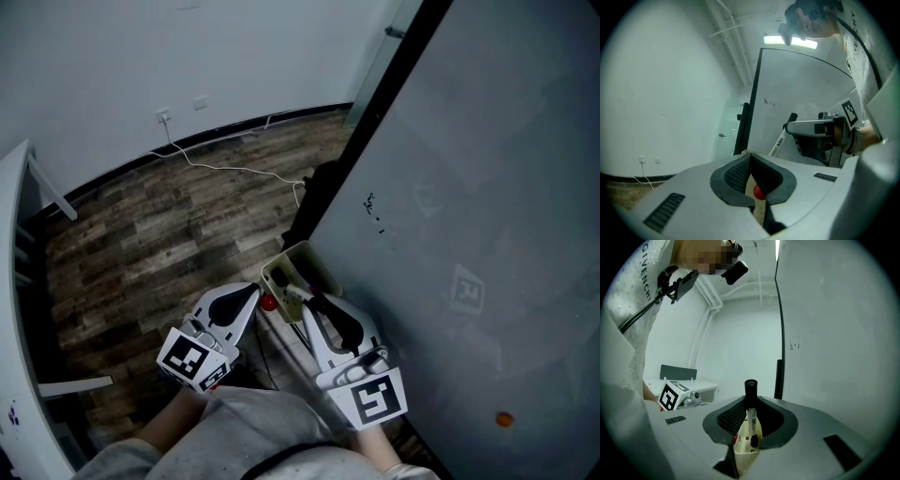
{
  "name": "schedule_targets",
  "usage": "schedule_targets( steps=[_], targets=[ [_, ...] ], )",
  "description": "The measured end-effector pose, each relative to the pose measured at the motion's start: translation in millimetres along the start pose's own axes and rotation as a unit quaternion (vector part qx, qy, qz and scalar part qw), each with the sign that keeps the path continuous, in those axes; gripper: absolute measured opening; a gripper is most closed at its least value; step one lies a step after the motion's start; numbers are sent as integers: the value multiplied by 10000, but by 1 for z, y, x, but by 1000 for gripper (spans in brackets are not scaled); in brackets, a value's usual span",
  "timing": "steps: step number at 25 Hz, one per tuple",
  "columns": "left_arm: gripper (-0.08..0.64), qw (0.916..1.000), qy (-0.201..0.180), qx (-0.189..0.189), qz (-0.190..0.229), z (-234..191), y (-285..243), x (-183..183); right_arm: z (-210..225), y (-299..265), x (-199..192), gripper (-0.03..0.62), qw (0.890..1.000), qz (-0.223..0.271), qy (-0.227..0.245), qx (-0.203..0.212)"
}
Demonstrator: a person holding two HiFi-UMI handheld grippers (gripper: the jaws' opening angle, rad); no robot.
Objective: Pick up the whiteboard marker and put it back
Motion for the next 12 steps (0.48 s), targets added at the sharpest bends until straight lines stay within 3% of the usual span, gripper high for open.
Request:
schedule_targets(
  steps=[12],
  targets=[
    [15,10000,-33,32,66,-3,-5,5,0,-1,17,78,9999,88,80,105]
  ],
)
Point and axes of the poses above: the fingertips, and each gripper's own axes: y backward along the fingers, z to its right, x out of its top, the point moved 9 cm from there along y, backward along the fingers, and after that the axes turned 5 degrees about -y, right-handed, at the moved point
